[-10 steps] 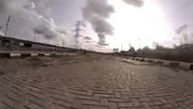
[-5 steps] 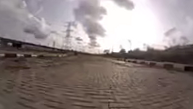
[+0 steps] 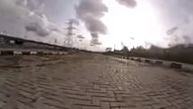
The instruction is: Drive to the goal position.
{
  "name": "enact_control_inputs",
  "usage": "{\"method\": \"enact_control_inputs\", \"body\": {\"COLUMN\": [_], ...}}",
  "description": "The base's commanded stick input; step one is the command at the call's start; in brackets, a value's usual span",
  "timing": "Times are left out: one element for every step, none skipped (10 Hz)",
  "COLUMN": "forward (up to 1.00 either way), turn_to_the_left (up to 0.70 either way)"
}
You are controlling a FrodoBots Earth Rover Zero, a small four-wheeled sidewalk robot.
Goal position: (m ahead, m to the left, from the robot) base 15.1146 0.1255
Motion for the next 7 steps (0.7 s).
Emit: {"method": "enact_control_inputs", "body": {"forward": [1.0, 1.0, 1.0, 1.0, 1.0, 1.0, 1.0], "turn_to_the_left": [0.0, 0.0, 0.0, 0.0, 0.0, 0.0, 0.0]}}
